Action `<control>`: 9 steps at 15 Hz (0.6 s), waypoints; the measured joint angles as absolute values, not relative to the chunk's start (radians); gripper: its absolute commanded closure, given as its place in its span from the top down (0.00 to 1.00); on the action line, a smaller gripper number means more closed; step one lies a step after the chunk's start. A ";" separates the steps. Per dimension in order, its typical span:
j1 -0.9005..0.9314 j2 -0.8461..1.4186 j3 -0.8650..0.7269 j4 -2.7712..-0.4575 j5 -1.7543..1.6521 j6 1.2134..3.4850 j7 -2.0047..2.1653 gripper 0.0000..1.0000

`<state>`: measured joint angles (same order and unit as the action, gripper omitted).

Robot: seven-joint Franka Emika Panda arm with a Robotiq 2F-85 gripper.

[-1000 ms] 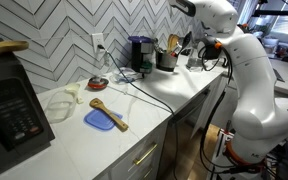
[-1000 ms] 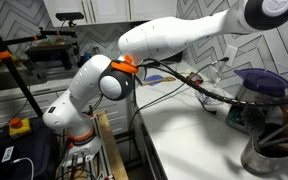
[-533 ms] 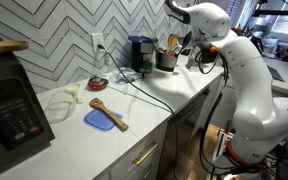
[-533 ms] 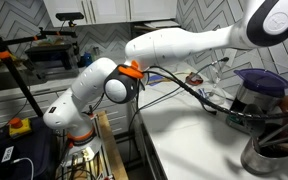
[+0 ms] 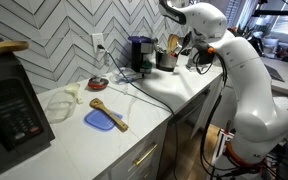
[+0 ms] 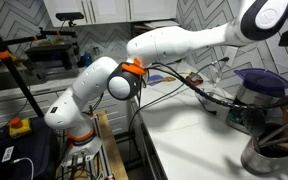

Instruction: Put the silver spatula from the top of the coffeemaker in the silver holder

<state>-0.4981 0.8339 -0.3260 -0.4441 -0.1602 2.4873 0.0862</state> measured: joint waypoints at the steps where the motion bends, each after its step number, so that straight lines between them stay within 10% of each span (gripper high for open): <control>1: -0.497 0.833 -0.321 -0.446 -0.160 2.487 0.079 0.01; 9: -0.483 0.859 -0.202 -0.458 -0.151 2.470 -0.114 0.01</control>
<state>-0.4833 0.8591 -0.2019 -0.4578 -0.1510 2.4703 -0.1143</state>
